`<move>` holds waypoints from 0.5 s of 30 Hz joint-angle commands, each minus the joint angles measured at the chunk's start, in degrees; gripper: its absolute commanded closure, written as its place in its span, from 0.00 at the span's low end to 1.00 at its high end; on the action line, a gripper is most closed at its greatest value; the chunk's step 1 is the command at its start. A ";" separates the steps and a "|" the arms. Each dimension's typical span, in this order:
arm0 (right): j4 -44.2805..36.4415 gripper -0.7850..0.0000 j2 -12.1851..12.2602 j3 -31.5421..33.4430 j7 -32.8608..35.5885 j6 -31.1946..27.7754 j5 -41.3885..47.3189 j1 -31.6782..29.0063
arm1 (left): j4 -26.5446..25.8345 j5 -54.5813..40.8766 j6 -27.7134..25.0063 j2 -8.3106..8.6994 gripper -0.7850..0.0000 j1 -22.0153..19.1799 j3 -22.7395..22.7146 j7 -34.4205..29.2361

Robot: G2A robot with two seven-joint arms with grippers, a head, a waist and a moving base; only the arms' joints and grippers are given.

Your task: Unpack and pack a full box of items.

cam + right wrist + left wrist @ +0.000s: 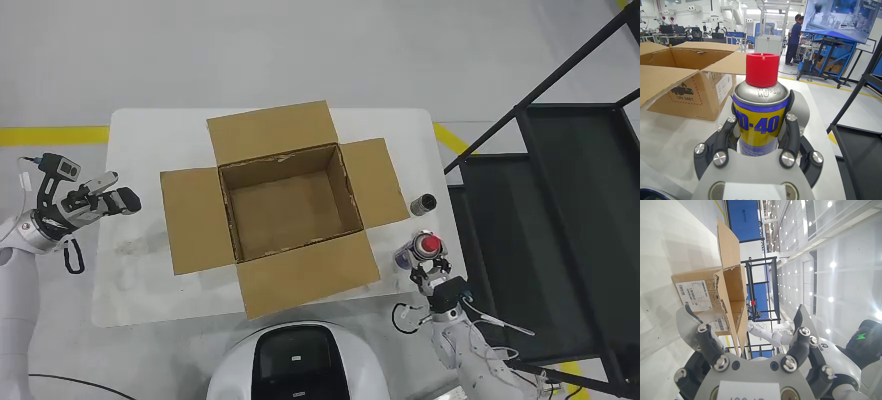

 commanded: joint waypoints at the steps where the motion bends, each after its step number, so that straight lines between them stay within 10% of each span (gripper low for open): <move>1: 1.55 1.00 -0.20 -0.41 -0.48 0.36 -0.12 1.26 | 0.00 0.00 0.00 0.00 0.00 0.00 0.00 0.00; 6: 4.69 1.00 -0.76 -1.43 -1.58 0.79 0.20 3.34 | 0.00 0.00 0.00 0.00 0.00 0.00 0.00 0.00; 15: 8.75 0.36 -1.15 -2.04 -3.47 0.02 0.18 4.94 | 0.00 0.00 0.00 0.00 0.00 0.00 0.00 0.00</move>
